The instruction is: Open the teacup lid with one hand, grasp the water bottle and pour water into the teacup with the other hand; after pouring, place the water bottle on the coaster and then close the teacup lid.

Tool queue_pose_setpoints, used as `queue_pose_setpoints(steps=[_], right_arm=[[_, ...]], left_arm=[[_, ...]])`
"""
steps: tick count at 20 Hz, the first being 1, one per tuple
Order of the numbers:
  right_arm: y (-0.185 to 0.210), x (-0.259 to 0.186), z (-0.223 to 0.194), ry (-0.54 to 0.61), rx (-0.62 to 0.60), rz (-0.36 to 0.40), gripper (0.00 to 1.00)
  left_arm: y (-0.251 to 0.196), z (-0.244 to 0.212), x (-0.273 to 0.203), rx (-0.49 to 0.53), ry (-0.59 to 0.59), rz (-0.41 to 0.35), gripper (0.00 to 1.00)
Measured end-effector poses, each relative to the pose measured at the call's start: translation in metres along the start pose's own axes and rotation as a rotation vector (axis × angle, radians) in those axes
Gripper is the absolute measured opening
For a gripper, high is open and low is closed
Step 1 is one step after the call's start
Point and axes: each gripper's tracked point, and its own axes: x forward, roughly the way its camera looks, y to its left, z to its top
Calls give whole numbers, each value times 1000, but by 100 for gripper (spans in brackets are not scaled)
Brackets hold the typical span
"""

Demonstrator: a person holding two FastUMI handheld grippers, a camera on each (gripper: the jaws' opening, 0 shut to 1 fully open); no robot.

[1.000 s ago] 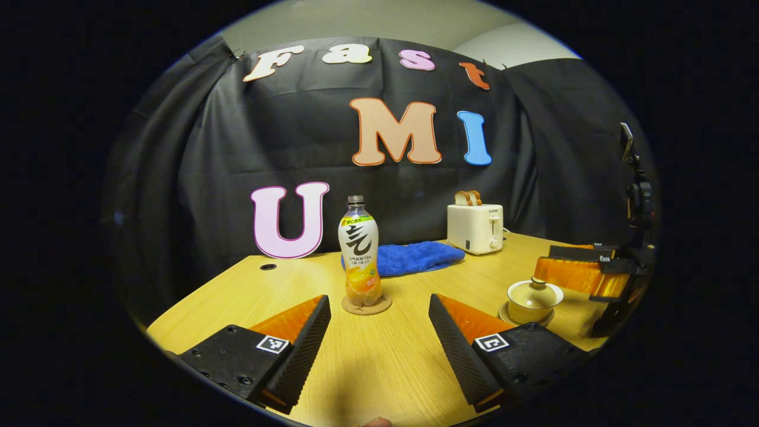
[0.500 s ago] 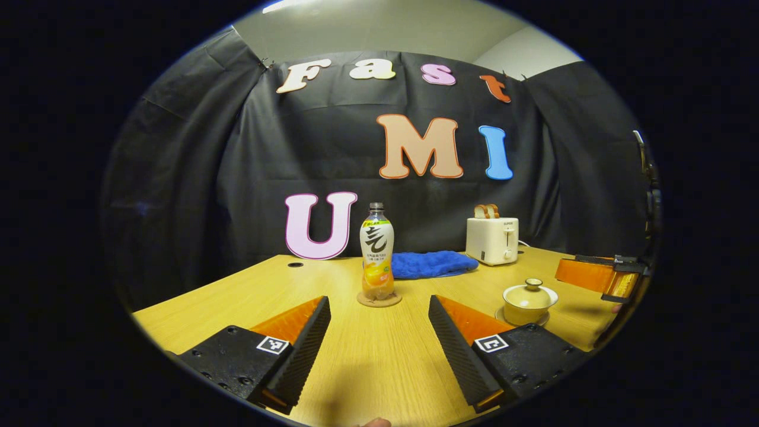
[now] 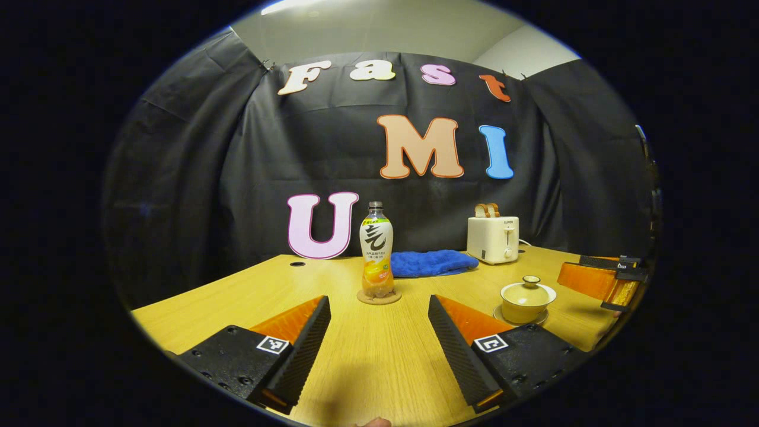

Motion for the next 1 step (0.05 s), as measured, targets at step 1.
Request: queue_pose_setpoints(steps=[1], right_arm=[[3, -2, 2, -11, -27, -5, 96]], left_arm=[[1, 0, 0, 1, -1, 4, 96]])
